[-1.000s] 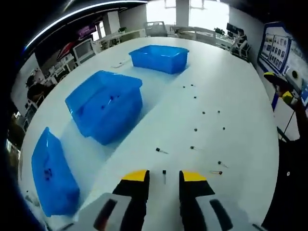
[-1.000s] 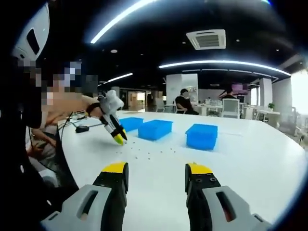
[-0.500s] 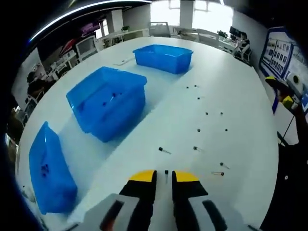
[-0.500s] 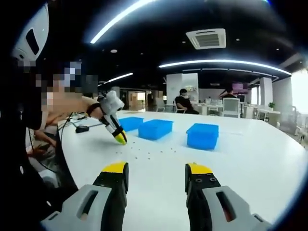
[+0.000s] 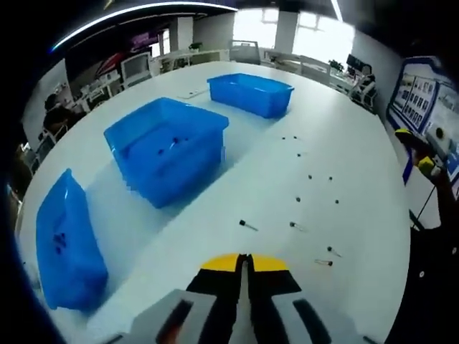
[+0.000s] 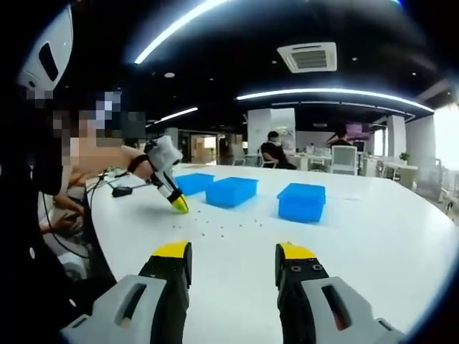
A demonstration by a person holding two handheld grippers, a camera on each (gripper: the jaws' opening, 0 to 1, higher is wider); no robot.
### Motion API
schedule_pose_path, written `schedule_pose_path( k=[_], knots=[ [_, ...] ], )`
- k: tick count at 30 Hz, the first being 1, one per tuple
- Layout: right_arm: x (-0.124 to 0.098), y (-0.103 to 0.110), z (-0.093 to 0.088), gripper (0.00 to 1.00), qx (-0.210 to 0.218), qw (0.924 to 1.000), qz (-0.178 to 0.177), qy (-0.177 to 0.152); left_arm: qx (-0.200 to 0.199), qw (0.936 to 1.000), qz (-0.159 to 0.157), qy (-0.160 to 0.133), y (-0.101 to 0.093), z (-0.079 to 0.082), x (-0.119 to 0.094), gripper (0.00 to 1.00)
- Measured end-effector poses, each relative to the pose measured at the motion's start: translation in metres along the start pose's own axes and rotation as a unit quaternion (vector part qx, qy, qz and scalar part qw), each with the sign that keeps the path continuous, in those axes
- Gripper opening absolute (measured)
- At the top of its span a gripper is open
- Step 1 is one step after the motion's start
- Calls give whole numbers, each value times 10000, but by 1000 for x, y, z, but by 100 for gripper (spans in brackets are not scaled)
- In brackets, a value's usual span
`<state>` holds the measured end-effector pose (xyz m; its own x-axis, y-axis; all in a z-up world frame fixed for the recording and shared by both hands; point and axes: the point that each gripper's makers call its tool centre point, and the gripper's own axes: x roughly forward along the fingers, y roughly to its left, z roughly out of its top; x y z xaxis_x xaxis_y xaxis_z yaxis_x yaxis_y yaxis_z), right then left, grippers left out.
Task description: Pick up the resistors one by one and place each resistor into its matching bin, sorting the parts by color and model until every resistor is separated into the correct bin for its type
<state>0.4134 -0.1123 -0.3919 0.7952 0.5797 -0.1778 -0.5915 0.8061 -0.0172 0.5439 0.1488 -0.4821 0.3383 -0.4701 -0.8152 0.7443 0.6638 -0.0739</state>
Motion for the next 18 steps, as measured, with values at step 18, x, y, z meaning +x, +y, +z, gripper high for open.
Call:
schedule_pose_path(
  k=[18],
  knots=[
    [5,8,7,48,-75,9999,99,-14,-474,9620,-184,-2684,-20,59,-81,6]
  ],
)
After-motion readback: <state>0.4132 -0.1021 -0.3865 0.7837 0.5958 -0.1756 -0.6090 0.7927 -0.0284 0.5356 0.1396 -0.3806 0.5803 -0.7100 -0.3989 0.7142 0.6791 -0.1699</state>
